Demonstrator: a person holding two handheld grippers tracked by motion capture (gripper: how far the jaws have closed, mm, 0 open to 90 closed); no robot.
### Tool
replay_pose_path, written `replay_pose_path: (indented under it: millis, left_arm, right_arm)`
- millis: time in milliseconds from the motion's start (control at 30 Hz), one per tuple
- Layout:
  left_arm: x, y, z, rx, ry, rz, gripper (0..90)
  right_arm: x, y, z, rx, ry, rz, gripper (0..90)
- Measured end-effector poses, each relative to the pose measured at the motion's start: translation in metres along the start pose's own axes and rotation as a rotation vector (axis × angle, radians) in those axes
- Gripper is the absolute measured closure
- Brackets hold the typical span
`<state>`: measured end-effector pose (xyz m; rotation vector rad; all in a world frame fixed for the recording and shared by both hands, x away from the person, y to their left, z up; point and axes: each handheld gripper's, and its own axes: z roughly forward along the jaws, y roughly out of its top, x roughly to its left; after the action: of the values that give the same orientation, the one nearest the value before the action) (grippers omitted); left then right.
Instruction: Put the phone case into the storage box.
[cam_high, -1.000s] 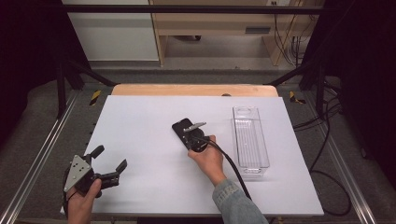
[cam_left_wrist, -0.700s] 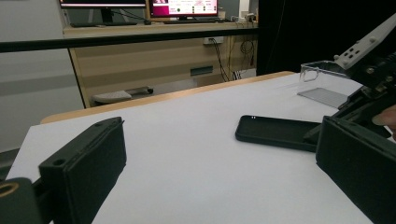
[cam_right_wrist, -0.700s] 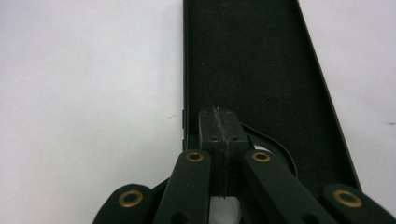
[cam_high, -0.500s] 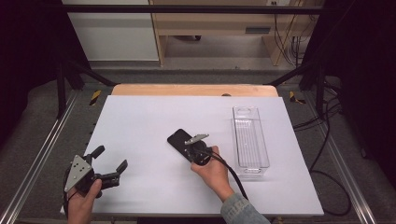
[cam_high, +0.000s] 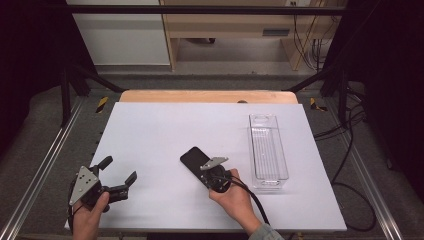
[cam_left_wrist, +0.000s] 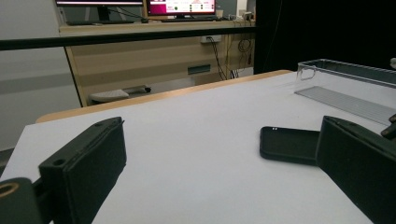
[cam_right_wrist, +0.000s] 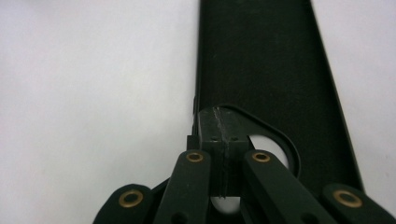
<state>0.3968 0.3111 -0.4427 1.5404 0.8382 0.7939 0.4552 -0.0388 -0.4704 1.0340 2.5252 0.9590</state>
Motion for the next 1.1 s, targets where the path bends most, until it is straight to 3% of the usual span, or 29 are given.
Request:
replay_pose_path:
  millis: [1100]
  left_arm:
    - [-0.001, 0.000, 0.001, 0.007, -0.004, 0.007, 1.7]
  right_arm:
    - [0.011, -0.038, -0.032, 0.035, 0.025, -0.056, 90.0]
